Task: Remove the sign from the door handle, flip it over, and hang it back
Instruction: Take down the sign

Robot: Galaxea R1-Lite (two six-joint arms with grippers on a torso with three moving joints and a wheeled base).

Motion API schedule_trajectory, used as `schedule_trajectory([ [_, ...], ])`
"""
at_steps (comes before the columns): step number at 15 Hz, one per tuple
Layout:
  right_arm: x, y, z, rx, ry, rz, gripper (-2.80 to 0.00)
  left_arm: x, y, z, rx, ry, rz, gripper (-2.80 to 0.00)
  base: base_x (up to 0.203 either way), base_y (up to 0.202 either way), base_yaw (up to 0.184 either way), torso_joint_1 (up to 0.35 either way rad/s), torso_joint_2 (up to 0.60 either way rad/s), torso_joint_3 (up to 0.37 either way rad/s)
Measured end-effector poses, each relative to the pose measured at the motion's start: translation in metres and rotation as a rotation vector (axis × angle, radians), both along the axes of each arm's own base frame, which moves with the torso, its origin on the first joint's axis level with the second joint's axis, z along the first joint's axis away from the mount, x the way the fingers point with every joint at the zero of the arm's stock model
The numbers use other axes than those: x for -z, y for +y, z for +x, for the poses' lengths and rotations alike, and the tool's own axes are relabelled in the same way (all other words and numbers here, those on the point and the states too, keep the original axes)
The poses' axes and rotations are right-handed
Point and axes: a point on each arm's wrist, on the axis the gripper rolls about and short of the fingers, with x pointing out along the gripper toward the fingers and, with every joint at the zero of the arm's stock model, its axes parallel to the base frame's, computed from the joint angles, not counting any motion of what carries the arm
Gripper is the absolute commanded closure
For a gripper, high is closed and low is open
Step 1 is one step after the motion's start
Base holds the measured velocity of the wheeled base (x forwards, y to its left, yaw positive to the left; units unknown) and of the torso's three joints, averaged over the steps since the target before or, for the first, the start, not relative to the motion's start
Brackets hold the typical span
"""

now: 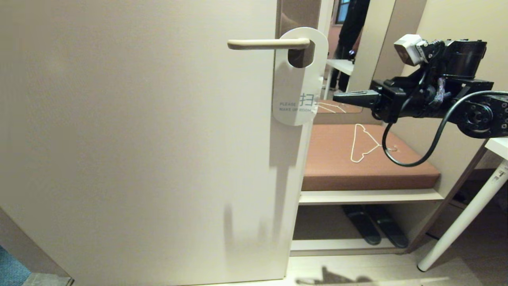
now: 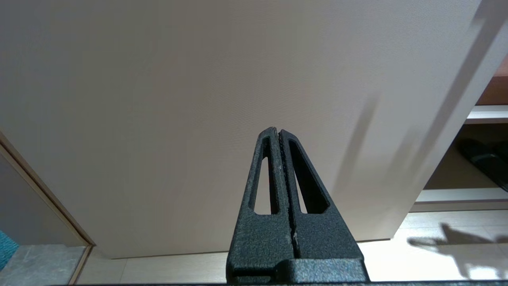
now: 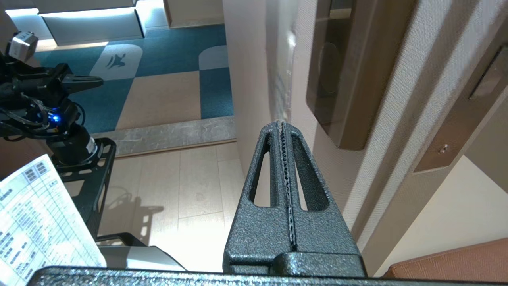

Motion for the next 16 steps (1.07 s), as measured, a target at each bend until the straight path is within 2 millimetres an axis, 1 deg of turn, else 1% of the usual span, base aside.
schedule_trajectory([
  [1,0.002,0.0,0.002,0.0,0.004,0.0,-2.8,0.0,0.0,0.0,0.0,0.0,0.0,0.0,0.0,0.0,0.0,0.0,0.0,0.0],
  [6,0.007,0.004,0.008,-0.014,-0.029,-0.009,-2.8,0.0,0.0,0.0,0.001,0.0,0.0,0.0,0.0,0.0,0.0,0.0,0.0,0.0],
  [8,0.005,0.009,0.01,-0.027,-0.04,-0.008,-2.8,0.0,0.0,0.0,0.0,0.0,0.001,0.0,0.0,0.0,0.0,0.0,0.0,0.0],
  [12,0.0,0.028,0.017,-0.072,-0.074,-0.003,-2.8,0.0,0.0,0.0,0.0,-0.001,0.001,0.0,0.0,0.0,0.0,0.0,0.0,0.0],
  [16,0.003,0.043,0.02,-0.106,-0.072,-0.002,-2.8,0.0,0.0,0.0,0.0,-0.001,0.0,0.0,0.0,0.0,0.0,0.0,0.0,0.0],
])
